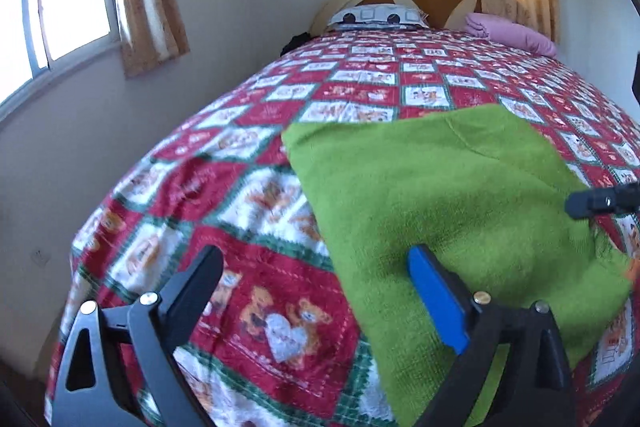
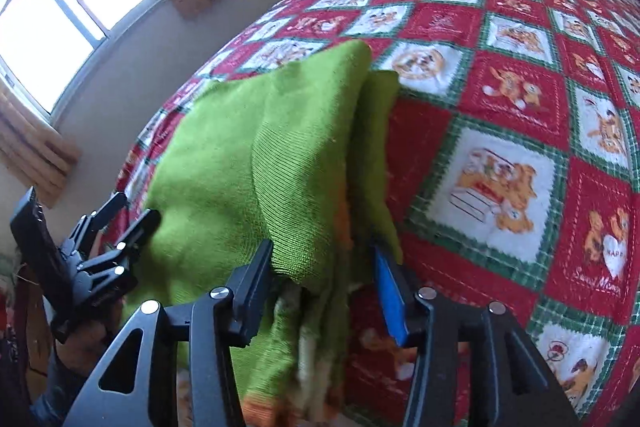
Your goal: Fold small clothes
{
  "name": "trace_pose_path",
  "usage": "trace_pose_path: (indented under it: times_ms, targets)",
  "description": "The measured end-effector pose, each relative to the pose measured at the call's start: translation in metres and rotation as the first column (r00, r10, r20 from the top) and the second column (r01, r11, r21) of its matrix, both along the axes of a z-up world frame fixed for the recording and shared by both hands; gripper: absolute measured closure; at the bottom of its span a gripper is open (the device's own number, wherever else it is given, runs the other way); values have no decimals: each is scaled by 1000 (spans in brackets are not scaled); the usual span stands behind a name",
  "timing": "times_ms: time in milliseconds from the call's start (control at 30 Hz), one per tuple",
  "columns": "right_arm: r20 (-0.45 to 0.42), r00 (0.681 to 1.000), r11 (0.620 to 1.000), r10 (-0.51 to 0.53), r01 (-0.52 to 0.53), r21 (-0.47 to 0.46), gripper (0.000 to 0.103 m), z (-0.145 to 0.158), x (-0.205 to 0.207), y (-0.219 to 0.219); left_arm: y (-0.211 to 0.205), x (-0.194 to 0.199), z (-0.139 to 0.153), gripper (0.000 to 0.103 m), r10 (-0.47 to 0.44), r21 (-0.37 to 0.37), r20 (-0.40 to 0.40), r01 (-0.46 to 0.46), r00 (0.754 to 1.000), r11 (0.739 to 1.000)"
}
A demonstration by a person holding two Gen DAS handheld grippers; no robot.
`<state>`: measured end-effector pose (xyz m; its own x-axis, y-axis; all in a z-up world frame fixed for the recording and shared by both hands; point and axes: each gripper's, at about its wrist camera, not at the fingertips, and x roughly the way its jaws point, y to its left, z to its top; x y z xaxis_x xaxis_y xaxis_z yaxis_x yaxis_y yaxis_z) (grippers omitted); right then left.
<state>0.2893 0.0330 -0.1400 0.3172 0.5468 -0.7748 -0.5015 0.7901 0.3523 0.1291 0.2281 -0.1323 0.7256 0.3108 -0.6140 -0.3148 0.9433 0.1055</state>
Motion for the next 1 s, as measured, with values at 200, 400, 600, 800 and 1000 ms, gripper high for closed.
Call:
trace_pose_path:
  times_ms: [200,400,600,800,1000]
  targets:
    - [-2,1000,1000,-14,14,-5,51,-5,-5,-11,-8,-22,-5,6,10,-75,40,-7,999,997]
    - [41,994,993,-102,99,60,47,23,-29,-28,-17,-54,20,3,-14,-56,37,16,999,998]
    - [225,969,992,-102,82,98,35,83,-82,-28,-26,-73,43,0,-32,-42,65,35,997,999]
    - [314,946,993,-83,51,107,35,106,-113,-24,-40,-79,58,0,-65,-35,97,68,993,997]
    - [315,944,991,-97,61,120,35,107,-119,-29,-47,-83,66,0,-73,-27,116,77,991,997]
